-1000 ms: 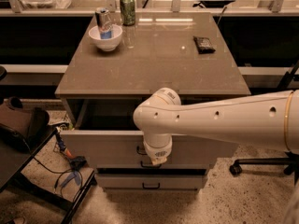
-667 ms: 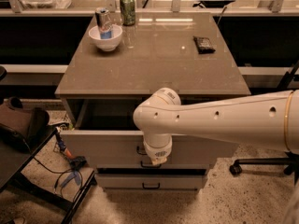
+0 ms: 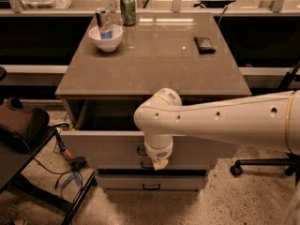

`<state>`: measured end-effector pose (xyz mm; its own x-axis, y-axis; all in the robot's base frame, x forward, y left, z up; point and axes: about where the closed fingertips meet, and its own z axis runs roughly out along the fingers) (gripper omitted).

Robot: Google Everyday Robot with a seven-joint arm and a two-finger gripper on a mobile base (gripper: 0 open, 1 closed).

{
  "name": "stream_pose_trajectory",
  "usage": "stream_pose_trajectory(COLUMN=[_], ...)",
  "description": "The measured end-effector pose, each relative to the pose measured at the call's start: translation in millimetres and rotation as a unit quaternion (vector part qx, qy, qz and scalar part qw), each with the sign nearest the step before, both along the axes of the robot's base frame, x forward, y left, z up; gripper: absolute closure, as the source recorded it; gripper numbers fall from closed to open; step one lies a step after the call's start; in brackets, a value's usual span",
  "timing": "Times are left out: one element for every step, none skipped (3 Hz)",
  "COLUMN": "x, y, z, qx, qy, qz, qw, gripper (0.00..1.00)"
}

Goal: Open top drawer

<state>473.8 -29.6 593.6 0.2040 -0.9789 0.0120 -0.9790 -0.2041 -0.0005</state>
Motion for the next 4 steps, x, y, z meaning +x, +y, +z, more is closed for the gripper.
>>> stream_pose_trajectory(x=[-1.0, -2.0, -2.2, -2.6], y=[-1.0, -1.4, -1.7, -2.3], z=[0.6, 2.8, 2.7, 2.3], qx=[0.000, -0.002, -0.002, -0.003], qy=[0.000, -0.004, -0.004, -0.003], qz=[0.000, -0.001, -0.001, -0.001], qw=[1.0000, 1.0000, 1.0000, 1.0000], gripper=[0.91, 1.00, 0.98, 0.75])
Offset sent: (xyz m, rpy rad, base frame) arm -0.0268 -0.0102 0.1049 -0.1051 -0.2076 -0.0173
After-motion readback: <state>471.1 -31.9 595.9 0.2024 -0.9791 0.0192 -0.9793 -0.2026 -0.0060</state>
